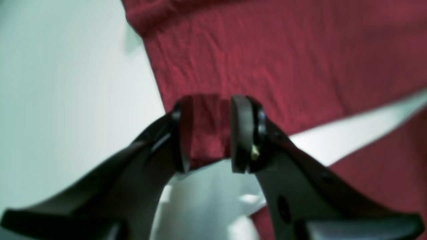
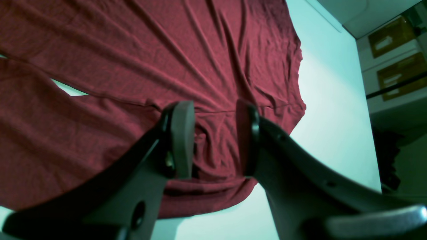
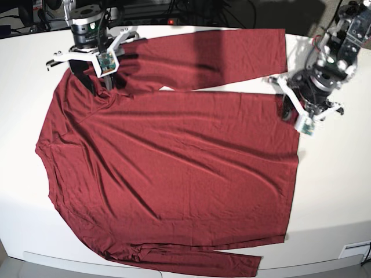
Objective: Fold the T-shirt properly
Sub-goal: 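Move the left gripper to the shoulder edge by the sleeve and grasp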
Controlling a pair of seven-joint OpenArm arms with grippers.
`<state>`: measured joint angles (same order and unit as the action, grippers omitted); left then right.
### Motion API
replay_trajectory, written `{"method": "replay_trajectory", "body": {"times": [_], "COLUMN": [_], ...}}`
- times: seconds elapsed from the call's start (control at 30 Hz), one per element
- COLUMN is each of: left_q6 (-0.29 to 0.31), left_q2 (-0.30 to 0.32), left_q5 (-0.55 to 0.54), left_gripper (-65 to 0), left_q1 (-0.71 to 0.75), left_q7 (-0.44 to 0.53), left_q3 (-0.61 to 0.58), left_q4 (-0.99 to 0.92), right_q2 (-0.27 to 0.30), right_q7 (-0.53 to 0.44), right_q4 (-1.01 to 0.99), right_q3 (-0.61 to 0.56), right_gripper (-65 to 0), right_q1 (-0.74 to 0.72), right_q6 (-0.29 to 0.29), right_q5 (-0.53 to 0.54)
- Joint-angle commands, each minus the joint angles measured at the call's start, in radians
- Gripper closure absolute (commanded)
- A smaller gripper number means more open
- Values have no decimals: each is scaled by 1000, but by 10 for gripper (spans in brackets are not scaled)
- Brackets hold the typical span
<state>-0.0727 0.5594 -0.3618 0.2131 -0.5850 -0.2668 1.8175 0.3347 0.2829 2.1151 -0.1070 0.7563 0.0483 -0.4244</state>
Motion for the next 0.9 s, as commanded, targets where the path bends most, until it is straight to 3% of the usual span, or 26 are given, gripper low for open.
{"method": "replay_trajectory", "body": {"times": [0.0, 0.23, 0.33, 0.43, 0.5, 0.57, 0.73, 0.87], "left_q6": [-4, -26, -98, -102, -100, -100, -99, -89], "left_q2": [-5, -62, -89, -130, -148, -170, -211, -216], "left_q5": [-11, -13, 40, 76, 73, 73, 75, 164], "left_gripper": [-190, -192, -192, -192, -192, -192, -192, -192], "left_q1": [-5, 80, 148, 207, 239, 253, 247, 237], "left_q7": [11, 48, 191, 393, 443, 443, 327, 282], "left_q3": [32, 161, 168, 168, 168, 168, 168, 168], "left_q4": [8, 7, 7, 8, 8, 8, 8, 8], "right_q2": [6, 6, 6, 6, 6, 6, 6, 6], "right_q7": [-11, -9, -8, -3, -1, 13, 44, 43], "right_q4": [19, 19, 19, 19, 19, 19, 19, 19], "right_q3": [2, 2, 2, 2, 2, 2, 2, 2], "right_gripper": [-217, -217, -217, -217, -217, -217, -217, -217], "right_q1": [3, 3, 3, 3, 3, 3, 3, 3], "right_q6": [12, 12, 12, 12, 12, 12, 12, 12], "right_q5": [-10, -10, -9, 24, 66, 73, 72, 72]}}
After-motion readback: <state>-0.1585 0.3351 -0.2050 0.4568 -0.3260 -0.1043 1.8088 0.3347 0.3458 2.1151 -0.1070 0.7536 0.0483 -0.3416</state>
